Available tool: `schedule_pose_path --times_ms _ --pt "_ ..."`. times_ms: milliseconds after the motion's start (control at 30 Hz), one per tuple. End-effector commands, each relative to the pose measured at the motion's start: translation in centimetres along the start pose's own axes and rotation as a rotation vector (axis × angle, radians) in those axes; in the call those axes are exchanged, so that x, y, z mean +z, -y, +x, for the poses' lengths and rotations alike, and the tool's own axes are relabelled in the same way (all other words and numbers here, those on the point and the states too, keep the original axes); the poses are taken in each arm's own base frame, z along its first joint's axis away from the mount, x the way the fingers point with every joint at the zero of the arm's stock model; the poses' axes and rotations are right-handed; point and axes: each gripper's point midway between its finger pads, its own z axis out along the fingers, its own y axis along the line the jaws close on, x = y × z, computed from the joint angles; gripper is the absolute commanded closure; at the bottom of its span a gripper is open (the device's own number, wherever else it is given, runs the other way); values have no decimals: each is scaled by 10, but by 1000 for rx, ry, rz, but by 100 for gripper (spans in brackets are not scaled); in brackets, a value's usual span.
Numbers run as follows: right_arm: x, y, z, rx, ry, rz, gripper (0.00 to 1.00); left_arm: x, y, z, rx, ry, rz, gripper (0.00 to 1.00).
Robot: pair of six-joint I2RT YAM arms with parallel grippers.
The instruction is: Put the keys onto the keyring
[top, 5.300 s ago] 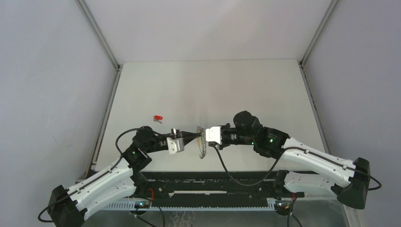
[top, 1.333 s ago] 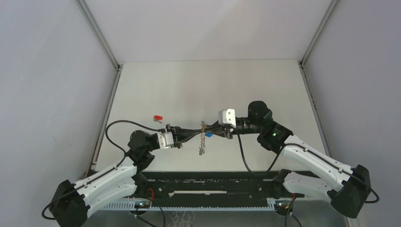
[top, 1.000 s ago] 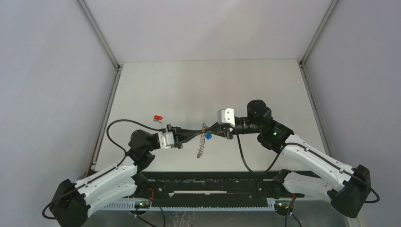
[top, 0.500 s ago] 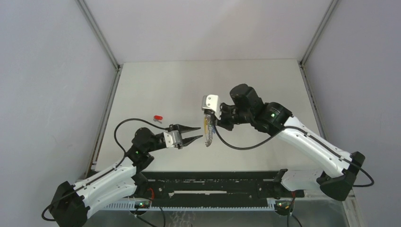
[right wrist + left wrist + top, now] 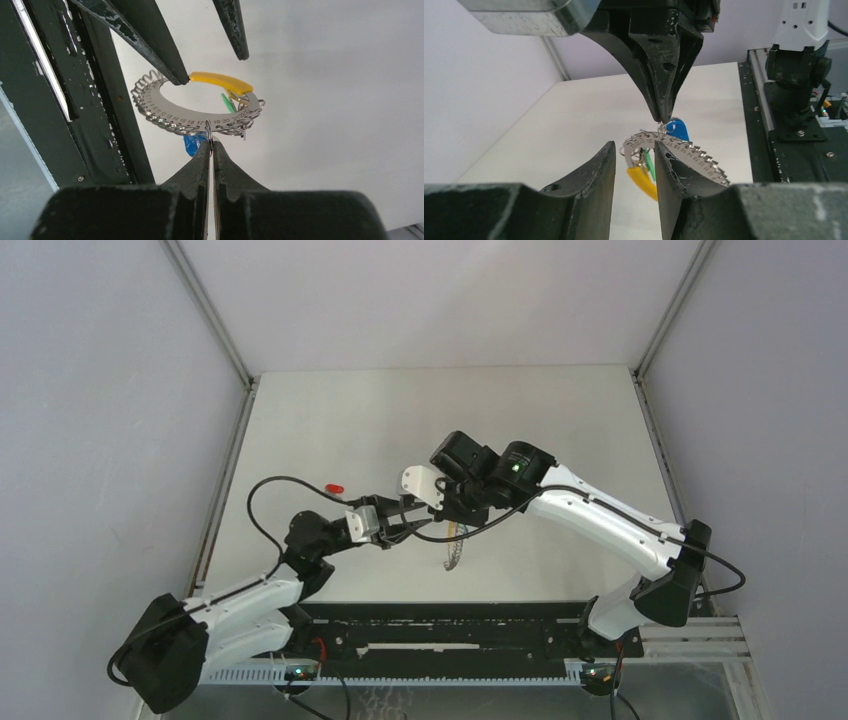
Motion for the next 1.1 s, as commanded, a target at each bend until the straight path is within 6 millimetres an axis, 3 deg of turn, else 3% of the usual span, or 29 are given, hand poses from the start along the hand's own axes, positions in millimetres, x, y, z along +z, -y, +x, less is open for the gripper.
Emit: schedule_pose_path --times_ms 0,333,867,1067 --pt "-24 9 -17 -53 67 63 100 5 9 -17 -18 100 56 61" --pt "-29 4 -25 -116 103 55 100 21 17 -12 -102 147 131 62" --pt "-34 0 -38 -162 137 64 100 31 20 1 -120 117 155 71" --pt "-30 -2 -40 -174 135 55 100 31 23 -7 -111 135 170 72"
